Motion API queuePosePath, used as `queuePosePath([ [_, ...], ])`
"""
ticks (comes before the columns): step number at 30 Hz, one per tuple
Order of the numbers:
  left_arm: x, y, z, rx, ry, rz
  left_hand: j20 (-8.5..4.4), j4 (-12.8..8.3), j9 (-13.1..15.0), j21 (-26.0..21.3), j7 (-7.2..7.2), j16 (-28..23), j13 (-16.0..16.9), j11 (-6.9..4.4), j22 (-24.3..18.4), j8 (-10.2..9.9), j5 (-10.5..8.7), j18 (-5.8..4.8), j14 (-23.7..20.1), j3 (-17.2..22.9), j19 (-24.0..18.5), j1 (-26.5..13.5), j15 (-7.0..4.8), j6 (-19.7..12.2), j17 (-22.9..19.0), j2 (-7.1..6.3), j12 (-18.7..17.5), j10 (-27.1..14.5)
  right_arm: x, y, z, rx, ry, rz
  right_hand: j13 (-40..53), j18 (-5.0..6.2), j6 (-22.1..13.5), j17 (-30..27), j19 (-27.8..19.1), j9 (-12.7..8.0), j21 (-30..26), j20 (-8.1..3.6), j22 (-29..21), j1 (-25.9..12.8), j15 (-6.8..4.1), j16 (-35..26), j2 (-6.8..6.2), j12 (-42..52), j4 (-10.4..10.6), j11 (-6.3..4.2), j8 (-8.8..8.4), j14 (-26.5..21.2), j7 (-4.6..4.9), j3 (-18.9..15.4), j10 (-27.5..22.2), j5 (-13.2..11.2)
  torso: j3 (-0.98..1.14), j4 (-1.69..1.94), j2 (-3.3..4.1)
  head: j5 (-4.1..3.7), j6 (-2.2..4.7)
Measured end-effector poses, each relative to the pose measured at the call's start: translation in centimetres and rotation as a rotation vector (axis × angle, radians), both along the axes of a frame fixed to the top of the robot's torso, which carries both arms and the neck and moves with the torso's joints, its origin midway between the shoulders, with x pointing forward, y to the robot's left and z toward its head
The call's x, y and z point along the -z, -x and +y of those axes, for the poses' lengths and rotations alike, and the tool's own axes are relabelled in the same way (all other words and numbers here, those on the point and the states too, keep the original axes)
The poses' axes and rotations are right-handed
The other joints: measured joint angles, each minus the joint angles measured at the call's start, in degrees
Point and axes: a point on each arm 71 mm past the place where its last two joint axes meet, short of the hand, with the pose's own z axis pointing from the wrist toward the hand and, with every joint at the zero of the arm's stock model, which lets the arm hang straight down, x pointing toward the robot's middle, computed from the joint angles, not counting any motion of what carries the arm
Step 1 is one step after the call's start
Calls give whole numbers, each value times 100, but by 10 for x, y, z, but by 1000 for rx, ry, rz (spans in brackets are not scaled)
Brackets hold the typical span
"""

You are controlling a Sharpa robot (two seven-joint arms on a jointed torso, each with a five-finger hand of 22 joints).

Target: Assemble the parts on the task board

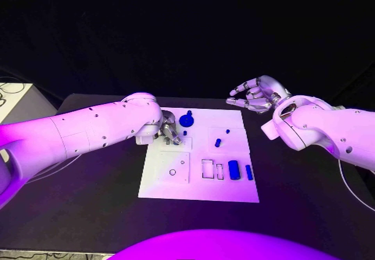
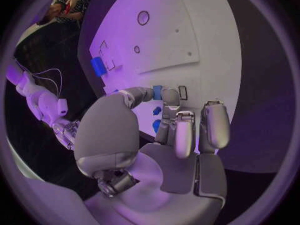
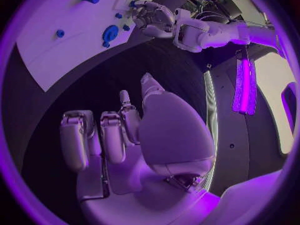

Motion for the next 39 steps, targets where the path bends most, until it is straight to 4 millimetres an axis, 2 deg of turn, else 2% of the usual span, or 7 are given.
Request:
queuePosePath([
  [9,0,-4,-3,-3,-10,7,21,0,-6,0,2,0,-113,-10,-126,-22,-21,0,0,0,-26,-29,0,-1,0,31,-113,-37,0,0,0,-1,0,1,0,0,0,0,0,5,0,0,0,0,0,0,0,0,0,-4,0,0,0,0,-3,0,0,3,-1,-3,-10],
  [14,-1,-6,-4,-5,-14,10,43,-12,-9,-67,66,0,-240,41,-254,-90,-103,1,0,-12,-149,-104,0,-67,0,154,-213,-167,0,0,1,-2,0,2,-1,0,0,0,0,5,0,0,-1,0,0,0,0,0,0,-4,0,0,0,0,-3,0,3,3,-2,-3,-20],
  [18,-2,-7,-4,-7,-13,10,90,-113,17,-133,108,-45,-360,80,-379,-185,-199,1,-1,-113,-258,-151,42,-192,-1,349,-282,-272,1,0,1,-2,1,3,-1,0,0,0,0,4,0,0,-1,0,0,0,0,0,0,-4,0,0,0,0,-3,0,3,3,-3,-8,-22],
  [21,-4,-8,-3,-10,-11,9,112,-150,25,-156,134,-67,-402,90,-420,-235,-226,1,-1,-150,-280,-175,43,-221,-1,407,-323,-322,1,0,0,-2,1,3,-1,0,0,0,0,4,0,0,-1,0,0,0,0,0,0,-4,0,0,0,0,-3,0,3,3,-4,-12,-21],
  [26,-4,-9,-3,-12,-9,9,102,-174,25,-178,135,-67,-419,100,-443,-246,-230,1,-1,-174,-293,-175,43,-229,0,413,-328,-353,1,0,0,-2,1,4,-2,0,0,0,0,4,0,0,-1,0,0,0,0,0,0,-4,0,0,0,0,-3,0,0,4,-5,-13,-21],
  [28,-5,-9,-4,-13,-8,7,125,-200,14,-204,182,-89,-439,132,-479,-392,-230,1,-4,-183,-334,-132,86,-356,-1,516,-350,-425,1,0,0,-2,1,5,-2,0,0,0,0,4,0,0,-1,0,0,0,0,0,0,-3,0,0,0,0,-3,0,0,4,-5,-13,-21],
  [39,-5,-10,-4,-17,-3,7,142,-244,-95,-204,184,-89,-387,134,-483,-492,-231,0,-11,-215,-351,-127,93,-374,-1,520,-329,-444,2,0,0,-4,2,8,-2,0,0,0,0,3,0,0,-2,0,0,0,0,0,0,-3,0,0,0,0,-3,0,-3,3,-5,-14,-20],
])
